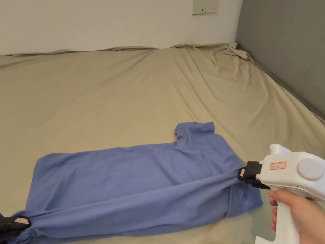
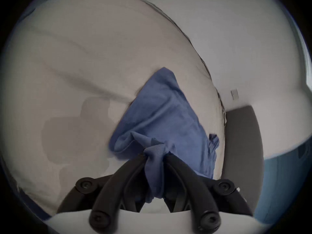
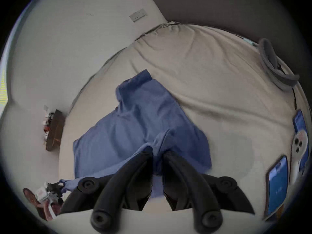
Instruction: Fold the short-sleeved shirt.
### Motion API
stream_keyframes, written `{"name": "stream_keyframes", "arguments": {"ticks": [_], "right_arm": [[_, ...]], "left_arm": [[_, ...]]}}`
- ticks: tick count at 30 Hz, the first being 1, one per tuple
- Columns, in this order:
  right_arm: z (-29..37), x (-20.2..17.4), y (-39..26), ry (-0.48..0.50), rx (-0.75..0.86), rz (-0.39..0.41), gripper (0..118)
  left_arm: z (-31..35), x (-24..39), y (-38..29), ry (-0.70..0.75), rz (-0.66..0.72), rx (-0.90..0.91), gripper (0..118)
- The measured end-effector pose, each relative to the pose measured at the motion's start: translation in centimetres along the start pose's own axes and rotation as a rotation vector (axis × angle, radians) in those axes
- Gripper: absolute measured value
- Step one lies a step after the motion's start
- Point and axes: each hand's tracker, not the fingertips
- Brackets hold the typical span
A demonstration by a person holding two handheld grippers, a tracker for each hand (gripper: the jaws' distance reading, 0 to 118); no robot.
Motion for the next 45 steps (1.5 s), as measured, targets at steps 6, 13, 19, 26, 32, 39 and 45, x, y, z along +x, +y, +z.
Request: {"name": "stream_keyframes", "arguments": {"ticks": [6, 13, 19, 26, 32, 39, 45], "right_arm": [[-8.8, -0.7, 0.6, -0.162, -0.035, 0.127, 12], [-9.2, -0.3, 0.0, -0.155, -0.007, 0.143, 11], [-2.2, 0.6, 2.8, 0.020, 0.068, 0.088, 115], [10.8, -2.6, -6.1, 0.102, 0.250, 0.305, 32], [13.1, -1.9, -14.6, 0.266, 0.170, 0.343, 2], [13.9, -1.0, -14.9, 0.282, 0.141, 0.476, 2], [13.2, -1.1, -14.9, 0.242, 0.109, 0.420, 2]], "left_arm": [[-8.9, 2.3, 1.2, 0.245, -0.202, -0.006, 9], [-11.9, 1.2, 0.2, 0.284, -0.261, 0.031, 9], [-4.8, 3.8, -0.3, 0.178, -0.409, 0.135, 118], [4.4, 1.8, -9.7, 0.169, -0.645, 0.203, 93], [2.0, -2.3, -12.3, 0.166, -0.546, 0.056, 0], [-4.1, -1.2, -7.1, 0.359, -0.690, 0.184, 114], [-9.7, -0.5, -4.4, 0.431, -0.778, 0.152, 112]]}}
